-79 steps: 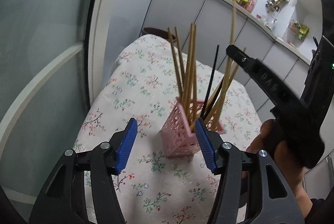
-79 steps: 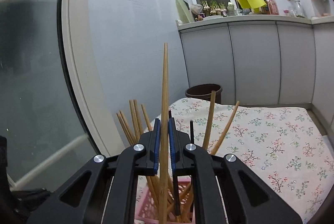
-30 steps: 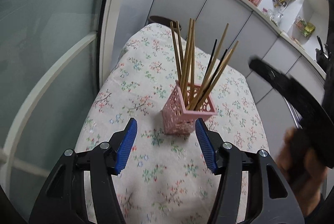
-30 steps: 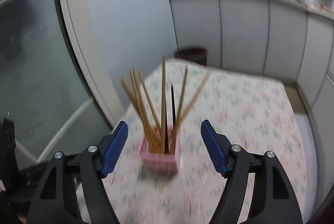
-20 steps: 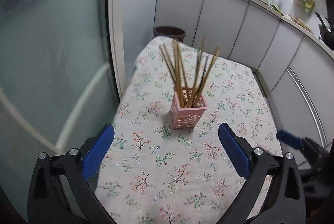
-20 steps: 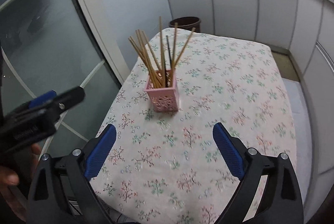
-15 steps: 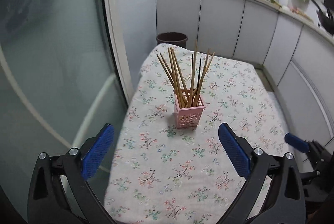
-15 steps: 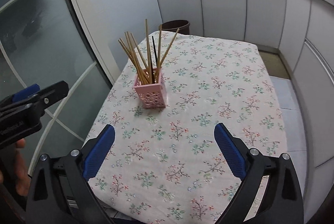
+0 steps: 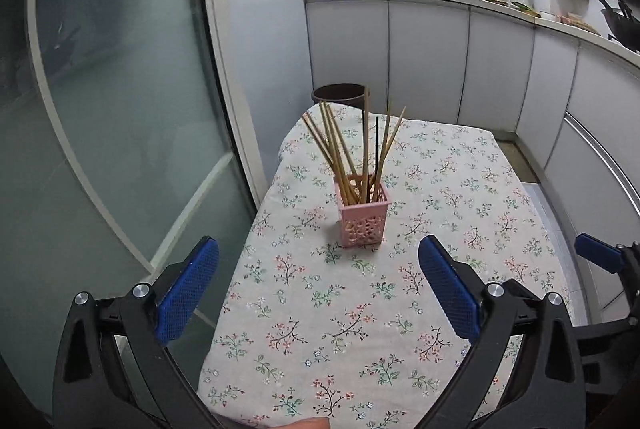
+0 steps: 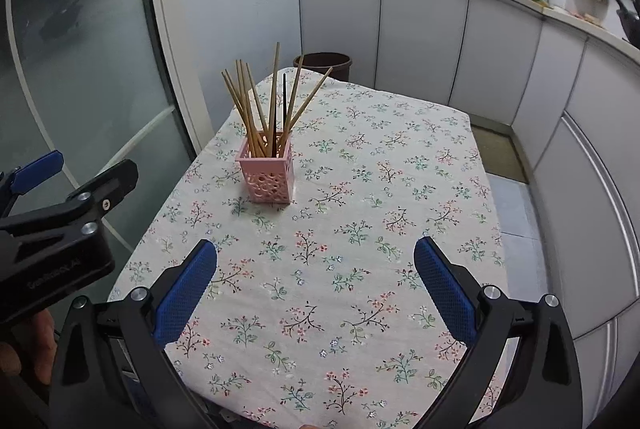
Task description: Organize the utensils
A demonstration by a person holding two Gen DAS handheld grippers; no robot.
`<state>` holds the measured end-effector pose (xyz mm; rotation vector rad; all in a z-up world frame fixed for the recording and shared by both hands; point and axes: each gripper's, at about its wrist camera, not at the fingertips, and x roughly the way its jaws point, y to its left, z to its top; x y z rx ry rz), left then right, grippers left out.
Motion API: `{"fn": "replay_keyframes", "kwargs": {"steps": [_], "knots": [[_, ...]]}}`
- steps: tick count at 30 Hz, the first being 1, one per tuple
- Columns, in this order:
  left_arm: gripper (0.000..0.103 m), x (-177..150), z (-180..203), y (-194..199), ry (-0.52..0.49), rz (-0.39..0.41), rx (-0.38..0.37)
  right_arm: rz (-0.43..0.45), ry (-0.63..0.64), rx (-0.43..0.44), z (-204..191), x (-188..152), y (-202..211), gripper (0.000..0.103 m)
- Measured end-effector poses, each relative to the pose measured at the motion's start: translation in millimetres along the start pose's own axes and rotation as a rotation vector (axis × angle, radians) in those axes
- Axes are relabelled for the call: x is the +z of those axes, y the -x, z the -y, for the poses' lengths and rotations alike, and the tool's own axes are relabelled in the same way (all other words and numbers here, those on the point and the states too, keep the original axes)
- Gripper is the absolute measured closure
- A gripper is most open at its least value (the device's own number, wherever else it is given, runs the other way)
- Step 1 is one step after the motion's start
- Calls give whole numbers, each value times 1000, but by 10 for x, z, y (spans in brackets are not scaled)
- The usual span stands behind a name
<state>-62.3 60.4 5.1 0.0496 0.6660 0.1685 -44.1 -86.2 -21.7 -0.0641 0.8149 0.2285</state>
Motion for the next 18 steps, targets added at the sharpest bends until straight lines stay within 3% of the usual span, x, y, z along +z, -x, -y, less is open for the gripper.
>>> {"fn": "replay_keyframes", "kwargs": {"steps": [4,18], "knots": [[7,-42,-12,-37,-23,-2,23,-17,6,-20,-27,-44,-34,7],[7,-66,-4,-4,-43,2,-4,-28,-24,-18,-28,-83,-58,7]]}}
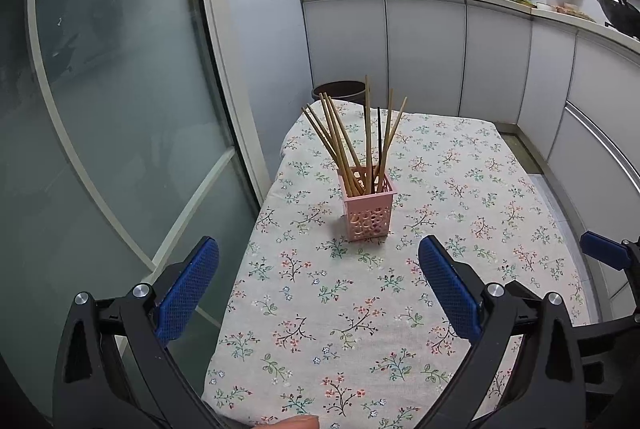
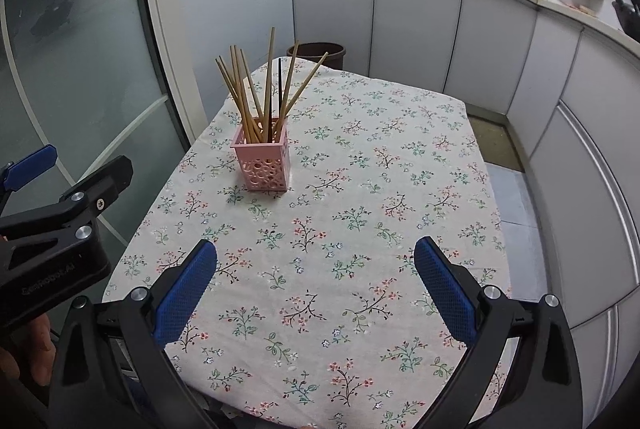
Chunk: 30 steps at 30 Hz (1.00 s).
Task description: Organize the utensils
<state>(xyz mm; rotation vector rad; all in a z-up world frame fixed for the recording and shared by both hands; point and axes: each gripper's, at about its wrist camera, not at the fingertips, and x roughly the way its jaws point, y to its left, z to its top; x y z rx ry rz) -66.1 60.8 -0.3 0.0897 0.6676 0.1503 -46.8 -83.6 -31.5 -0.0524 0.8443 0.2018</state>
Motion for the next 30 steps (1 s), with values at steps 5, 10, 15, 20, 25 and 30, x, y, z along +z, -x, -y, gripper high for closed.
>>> {"fn": "replay_keyframes", "kwargs": {"steps": [5,10,15,20,25,30], "knots": [[7,7,-10,-36,-1,-8,-6,-7,-8,7,-7,1,-13,7],[7,3,-7,-47,-1,-13,-7,-9,-4,8,-41,7,-22,7],[7,-9,-6,-60,-4,-15,-12,-11,1,6,-63,-3,-25,7],[7,-7,-21,-95,-1,-25,-17,-9,-3,2,-46,-8,-37,7],[7,-11,-13,-100,-3,-27,-20,-9,-3,0,-33,-4,-36,7],[7,-7,-38,-115,1,-29,-25,-9,-8,-2,-21,-7,-44,7]]}}
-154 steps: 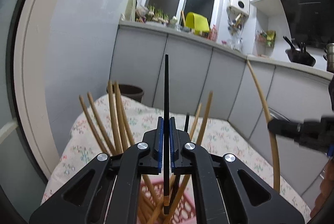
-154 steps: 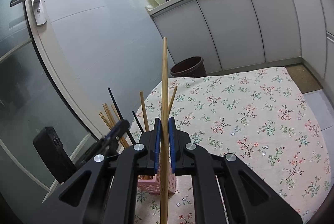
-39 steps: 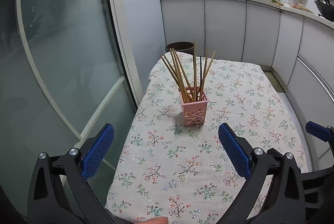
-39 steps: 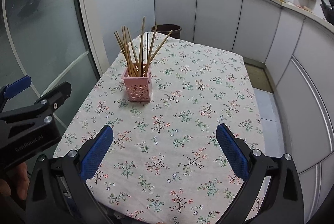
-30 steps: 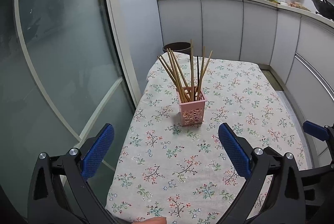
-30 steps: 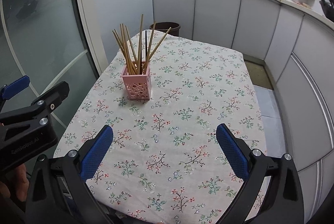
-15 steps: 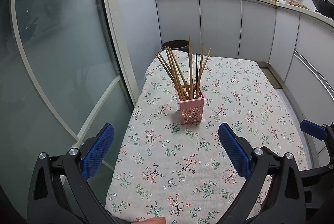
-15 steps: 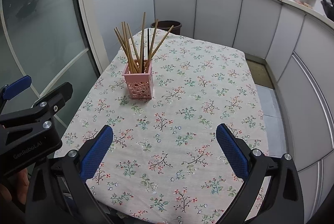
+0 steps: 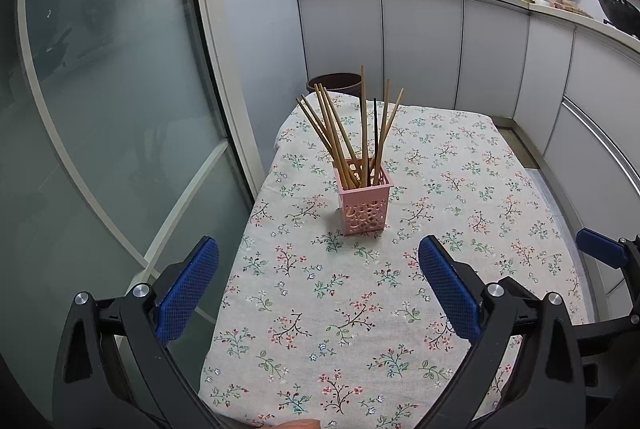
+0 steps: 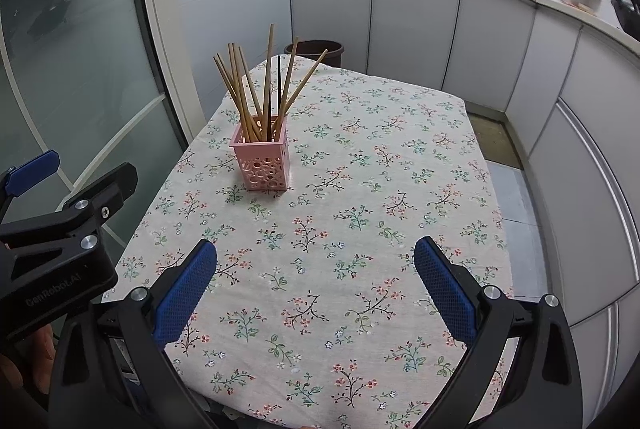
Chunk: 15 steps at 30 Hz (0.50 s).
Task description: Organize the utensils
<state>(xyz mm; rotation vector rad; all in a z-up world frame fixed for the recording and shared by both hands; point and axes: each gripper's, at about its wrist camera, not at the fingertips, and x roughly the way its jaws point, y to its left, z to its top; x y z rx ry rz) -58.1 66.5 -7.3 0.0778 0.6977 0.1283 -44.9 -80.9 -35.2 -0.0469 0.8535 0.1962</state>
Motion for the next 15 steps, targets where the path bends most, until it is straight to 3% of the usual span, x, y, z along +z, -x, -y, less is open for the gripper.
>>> {"fn": "replay_keyframes", "kwargs": {"steps": [15], "knots": [[7,-11,27,-9,-7,-3,0,-2,-8,-3,12,-10,7,7]]}}
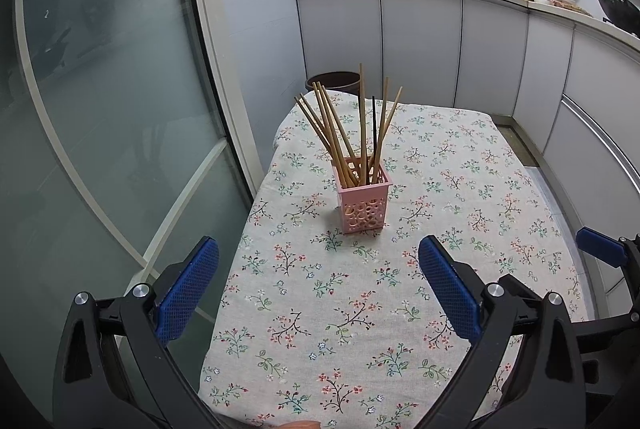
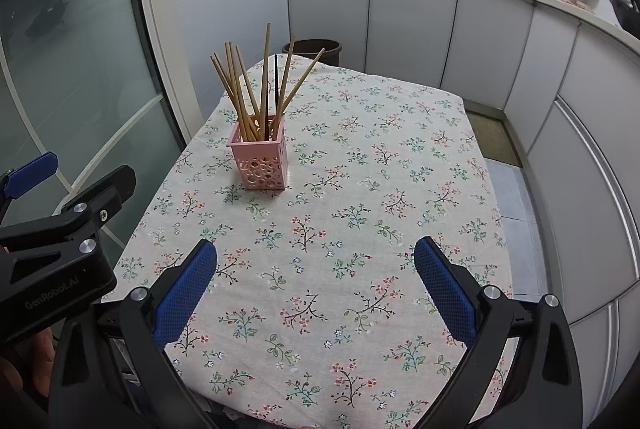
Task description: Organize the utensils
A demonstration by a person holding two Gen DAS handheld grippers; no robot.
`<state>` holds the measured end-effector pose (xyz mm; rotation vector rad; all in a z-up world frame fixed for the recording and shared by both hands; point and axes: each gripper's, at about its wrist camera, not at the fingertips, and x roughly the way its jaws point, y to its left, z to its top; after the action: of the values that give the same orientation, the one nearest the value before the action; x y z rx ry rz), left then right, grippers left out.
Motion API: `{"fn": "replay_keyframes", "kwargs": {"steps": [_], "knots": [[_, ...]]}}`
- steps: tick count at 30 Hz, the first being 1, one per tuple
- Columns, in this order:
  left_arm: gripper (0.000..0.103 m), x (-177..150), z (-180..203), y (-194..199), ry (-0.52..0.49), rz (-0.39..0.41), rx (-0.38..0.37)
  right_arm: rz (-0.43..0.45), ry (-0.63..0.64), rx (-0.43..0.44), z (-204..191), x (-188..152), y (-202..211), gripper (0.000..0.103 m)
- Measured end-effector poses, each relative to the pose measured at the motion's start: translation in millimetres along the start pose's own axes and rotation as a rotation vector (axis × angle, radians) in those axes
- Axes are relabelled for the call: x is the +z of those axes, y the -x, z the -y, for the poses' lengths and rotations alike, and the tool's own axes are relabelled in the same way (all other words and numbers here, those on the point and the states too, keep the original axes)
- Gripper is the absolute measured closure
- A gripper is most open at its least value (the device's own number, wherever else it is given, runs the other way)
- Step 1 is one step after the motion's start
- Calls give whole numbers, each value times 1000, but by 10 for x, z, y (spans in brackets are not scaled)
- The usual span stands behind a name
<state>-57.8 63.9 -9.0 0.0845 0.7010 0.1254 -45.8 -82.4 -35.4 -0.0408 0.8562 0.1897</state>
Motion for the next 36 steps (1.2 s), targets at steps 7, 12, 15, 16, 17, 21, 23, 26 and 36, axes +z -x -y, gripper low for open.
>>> {"fn": "replay_keyframes", "kwargs": {"steps": [7,12,15,16,17,21,23,26,36], "knots": [[7,-7,16,-3,-1,-2,0,-1,4,1,12,1,-2,7],[7,-15,7,-16,-1,-3,3,-1,5,1,4,-4,-2,7],[7,-17,7,-19,-3,-1,1,-2,5,1,4,-6,-4,7],[7,-21,15,-19,-5,-1,1,-3,5,0,2,-8,-5,7],[7,-18,20,-19,-7,-2,0,-3,6,1,3,-9,-3,7],[7,-20,7,-17,-6,-1,-2,-3,7,1,8,-15,1,7],[7,-18,0,-23,-6,-2,-3,-3,6,2,7,-14,1,7],[7,-18,1,-22,-6,-1,-3,-4,6,1,6,-16,-1,7],[7,-18,2,-24,-8,-2,-4,-6,9,2,4,-24,1,7]]}}
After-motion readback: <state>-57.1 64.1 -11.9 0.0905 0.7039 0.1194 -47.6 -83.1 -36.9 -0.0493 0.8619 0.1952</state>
